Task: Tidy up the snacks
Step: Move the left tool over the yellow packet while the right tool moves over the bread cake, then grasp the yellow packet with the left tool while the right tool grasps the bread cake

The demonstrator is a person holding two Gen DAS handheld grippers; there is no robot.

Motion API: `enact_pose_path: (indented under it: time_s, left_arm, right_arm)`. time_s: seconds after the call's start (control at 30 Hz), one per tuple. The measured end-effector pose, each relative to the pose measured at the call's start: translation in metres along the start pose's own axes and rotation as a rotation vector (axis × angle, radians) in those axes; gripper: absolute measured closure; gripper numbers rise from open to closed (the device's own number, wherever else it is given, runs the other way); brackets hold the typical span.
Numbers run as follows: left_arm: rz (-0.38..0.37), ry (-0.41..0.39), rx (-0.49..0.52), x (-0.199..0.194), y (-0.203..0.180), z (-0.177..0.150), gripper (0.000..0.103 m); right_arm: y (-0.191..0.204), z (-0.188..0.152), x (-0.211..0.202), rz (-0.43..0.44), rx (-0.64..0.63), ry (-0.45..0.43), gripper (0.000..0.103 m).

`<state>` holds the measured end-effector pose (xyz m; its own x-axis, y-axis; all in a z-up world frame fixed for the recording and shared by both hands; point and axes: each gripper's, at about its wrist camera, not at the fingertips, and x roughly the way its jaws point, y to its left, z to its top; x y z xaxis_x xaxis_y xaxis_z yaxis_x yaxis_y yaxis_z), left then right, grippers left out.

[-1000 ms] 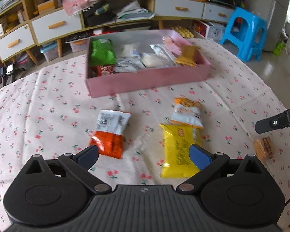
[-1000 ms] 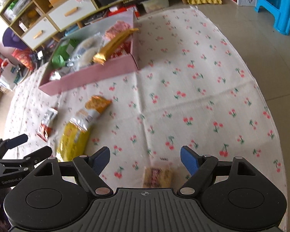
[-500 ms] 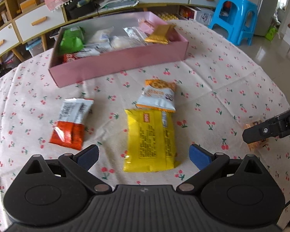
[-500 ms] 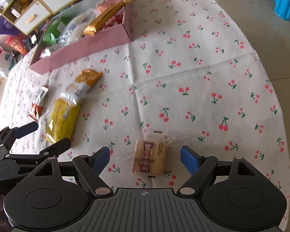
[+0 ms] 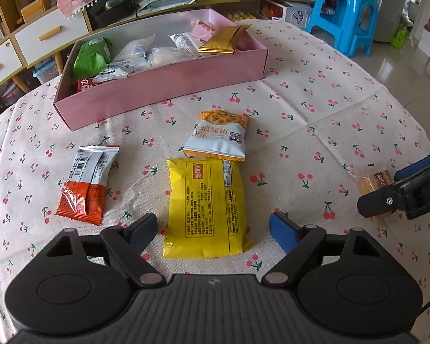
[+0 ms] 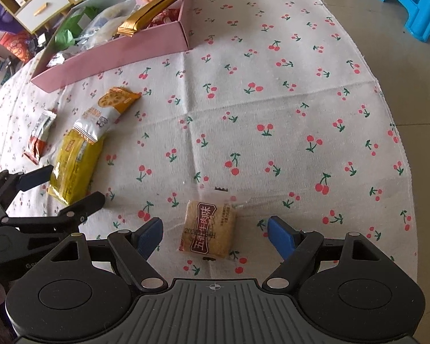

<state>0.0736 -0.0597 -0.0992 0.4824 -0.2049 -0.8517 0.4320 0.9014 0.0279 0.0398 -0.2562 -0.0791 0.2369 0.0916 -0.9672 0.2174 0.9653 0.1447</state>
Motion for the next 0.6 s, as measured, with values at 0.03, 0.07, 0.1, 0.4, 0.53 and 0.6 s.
enact_pose_path:
  time_s: [0.03,0.07,0.1,0.4,0.53,0.6]
  left_arm:
    - [0.0,0.0,-0.002,0.0,0.0,0.0,0.022]
    - [0.0,0.001,-0.004,-0.001,0.001,0.0,0.024]
    - [0.0,0.003,-0.007,-0.001,0.001,0.001,0.026]
    - [-0.004,0.005,-0.044,-0.003,0.011,0.003,0.048]
    - [-0.001,0.005,-0.045,-0.003,0.012,0.003,0.05]
    - [-0.001,0.006,-0.051,-0.004,0.014,0.003,0.05]
  right_arm:
    - [0.0,0.0,0.0,-0.003,-0.004,0.0,0.021]
    - [0.001,-0.001,0.0,-0.005,-0.008,0.0,0.022]
    - [0.002,-0.001,0.0,-0.006,-0.013,0.002,0.022]
    - [0.007,-0.003,-0.001,-0.006,-0.05,0.009,0.034]
    - [0.009,-0.003,-0.003,0.008,-0.058,0.01,0.051]
    - [0.011,-0.004,-0.003,0.011,-0.068,0.011,0.057]
